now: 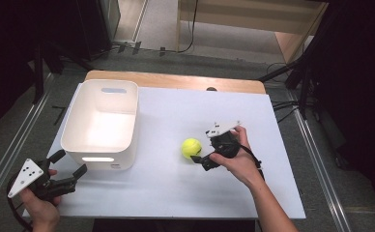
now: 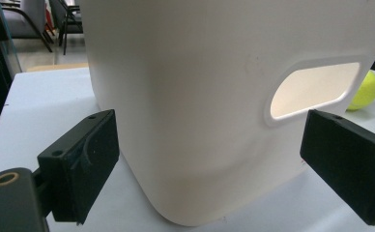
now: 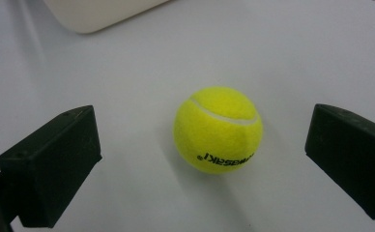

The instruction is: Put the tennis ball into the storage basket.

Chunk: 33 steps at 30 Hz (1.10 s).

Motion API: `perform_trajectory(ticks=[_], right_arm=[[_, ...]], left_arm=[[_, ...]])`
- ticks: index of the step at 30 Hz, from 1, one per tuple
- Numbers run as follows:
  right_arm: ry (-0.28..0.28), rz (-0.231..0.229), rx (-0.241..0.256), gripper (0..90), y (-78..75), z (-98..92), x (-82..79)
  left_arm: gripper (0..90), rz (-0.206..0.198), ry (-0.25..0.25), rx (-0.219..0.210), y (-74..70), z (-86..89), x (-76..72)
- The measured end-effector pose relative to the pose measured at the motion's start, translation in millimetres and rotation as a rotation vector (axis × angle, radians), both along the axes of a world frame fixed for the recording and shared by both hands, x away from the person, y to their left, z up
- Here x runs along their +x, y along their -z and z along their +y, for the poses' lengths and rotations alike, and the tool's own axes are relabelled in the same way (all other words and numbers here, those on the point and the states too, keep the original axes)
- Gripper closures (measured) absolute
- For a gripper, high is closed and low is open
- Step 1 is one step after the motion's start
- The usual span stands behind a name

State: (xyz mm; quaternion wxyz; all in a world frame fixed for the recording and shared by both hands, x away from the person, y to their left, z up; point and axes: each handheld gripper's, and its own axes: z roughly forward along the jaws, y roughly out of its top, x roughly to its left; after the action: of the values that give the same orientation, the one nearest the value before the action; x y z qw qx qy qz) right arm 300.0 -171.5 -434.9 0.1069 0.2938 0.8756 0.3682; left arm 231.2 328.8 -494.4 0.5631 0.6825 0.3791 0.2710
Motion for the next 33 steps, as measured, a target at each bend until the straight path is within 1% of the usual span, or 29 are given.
perform_trajectory(ticks=[1,3,4,6,7,8,9,10,12,14,18,20,21,22,25,27,28,33], right_arm=[[-0.037,0.009,-0.032,0.0,1.7,5.2,2.3],[-0.038,0.014,-0.035,0.0,2.2,6.7,3.2],[-0.033,0.023,-0.047,0.0,3.4,9.6,6.6],[-0.037,0.024,-0.050,0.0,4.2,10.8,8.4],[-0.044,0.035,-0.061,3.0,5.7,13.9,11.7],[-0.037,0.033,-0.069,4.4,6.2,15.2,12.1],[-0.037,0.033,-0.069,4.4,6.2,15.2,12.1],[-0.042,0.030,-0.082,4.4,7.7,17.9,15.1],[-0.043,0.033,-0.084,4.4,8.2,19.3,16.4],[-0.033,0.033,-0.095,4.4,8.8,22.7,17.9],[-0.042,0.020,-0.120,4.4,9.9,28.9,20.9],[-0.045,0.020,-0.134,4.4,11.6,31.7,22.0],[-0.045,0.022,-0.139,4.4,12.7,32.8,22.8],[-0.041,0.034,-0.146,4.4,15.2,35.3,25.1],[-0.037,0.039,-0.153,4.4,17.2,37.3,26.5],[-0.044,0.046,-0.163,4.4,19.0,39.9,27.3],[-0.048,0.041,-0.170,4.4,19.8,41.1,27.6],[-0.040,0.051,-0.192,4.4,24.2,45.2,30.9]], left_arm=[[7.2,0.001,0.000,-0.001,0.0,0.0,-0.1],[7.2,0.000,-0.001,-0.003,-0.1,0.0,-0.1],[7.2,0.000,0.000,-0.002,-0.1,0.1,-0.2],[7.2,-0.003,-0.002,-0.006,-0.1,0.3,-0.5],[7.2,-0.002,-0.003,-0.009,0.0,0.4,-0.5],[7.2,-0.002,-0.003,-0.009,0.0,0.4,-0.5],[7.2,-0.003,-0.002,-0.009,0.0,0.4,-0.6],[7.2,-0.004,0.000,-0.007,-0.1,0.5,-0.6],[7.2,-0.003,-0.001,-0.007,0.0,0.3,-0.5],[7.2,-0.002,0.000,-0.007,-0.1,0.3,-0.5],[7.2,-0.003,0.000,-0.010,0.0,0.4,-0.4],[7.2,-0.003,0.000,-0.012,0.0,0.6,-0.6],[7.1,-0.003,0.001,-0.013,0.0,0.7,-0.8],[7.2,-0.003,0.001,-0.013,0.0,0.8,-0.9],[7.1,-0.003,0.001,-0.012,0.0,0.7,-0.7],[7.2,-0.002,0.001,-0.010,0.0,0.6,-0.5],[7.2,-0.002,0.000,-0.010,0.0,0.4,-0.4],[7.2,0.000,0.000,-0.014,0.0,1.0,0.1]])
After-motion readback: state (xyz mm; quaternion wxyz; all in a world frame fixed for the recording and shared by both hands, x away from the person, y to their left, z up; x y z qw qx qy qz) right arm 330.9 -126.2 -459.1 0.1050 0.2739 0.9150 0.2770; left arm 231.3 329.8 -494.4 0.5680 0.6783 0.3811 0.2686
